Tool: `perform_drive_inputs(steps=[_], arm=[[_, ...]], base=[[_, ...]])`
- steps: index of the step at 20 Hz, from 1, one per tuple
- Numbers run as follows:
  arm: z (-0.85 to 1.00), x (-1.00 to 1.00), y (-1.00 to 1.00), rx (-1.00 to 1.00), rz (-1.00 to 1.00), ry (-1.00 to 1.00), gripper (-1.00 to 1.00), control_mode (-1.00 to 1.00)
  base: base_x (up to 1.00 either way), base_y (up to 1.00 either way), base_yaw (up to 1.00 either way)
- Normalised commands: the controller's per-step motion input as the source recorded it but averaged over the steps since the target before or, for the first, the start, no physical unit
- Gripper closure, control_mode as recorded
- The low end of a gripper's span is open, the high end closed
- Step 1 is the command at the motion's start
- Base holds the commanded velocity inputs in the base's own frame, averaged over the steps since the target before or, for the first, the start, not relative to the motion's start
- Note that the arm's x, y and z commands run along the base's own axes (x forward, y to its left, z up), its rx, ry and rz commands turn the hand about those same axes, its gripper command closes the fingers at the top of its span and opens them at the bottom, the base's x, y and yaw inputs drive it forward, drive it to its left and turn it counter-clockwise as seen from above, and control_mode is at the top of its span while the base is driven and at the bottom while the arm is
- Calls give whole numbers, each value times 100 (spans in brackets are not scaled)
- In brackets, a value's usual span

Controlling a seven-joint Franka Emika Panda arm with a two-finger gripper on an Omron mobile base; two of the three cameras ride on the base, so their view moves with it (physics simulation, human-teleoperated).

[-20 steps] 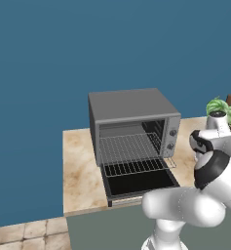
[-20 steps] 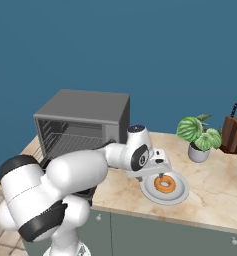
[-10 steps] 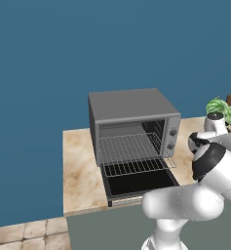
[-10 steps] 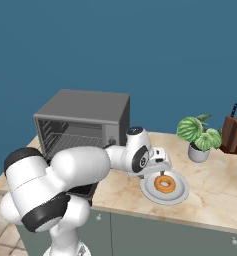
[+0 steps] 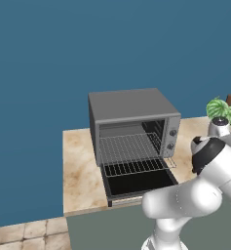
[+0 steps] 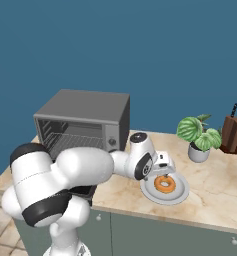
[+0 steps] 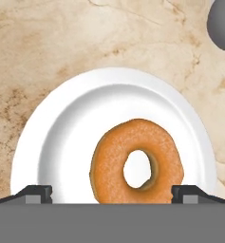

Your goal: Pick up the bagel from the plate, place it on the toaster oven rack, close the door, and set the timer.

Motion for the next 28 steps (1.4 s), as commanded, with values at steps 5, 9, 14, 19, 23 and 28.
perform_drive_inputs(steps=[5, 9, 14, 19, 23, 28], arm=[[-4, 0, 0, 0, -3, -2, -100, -100], [-6, 0, 0, 0, -5, 0, -100, -100], [-10, 0, 0, 0, -4, 0, -100, -100], [-14, 0, 0, 0, -3, 0, -100, -100], [-15, 0, 0, 0, -1, -1, -100, -100], [-12, 1, -6, 0, 0, -3, -100, -100]], base=[[0, 0, 0], [0, 0, 0], [0, 0, 0], [0, 0, 0], [0, 0, 0], [0, 0, 0]])
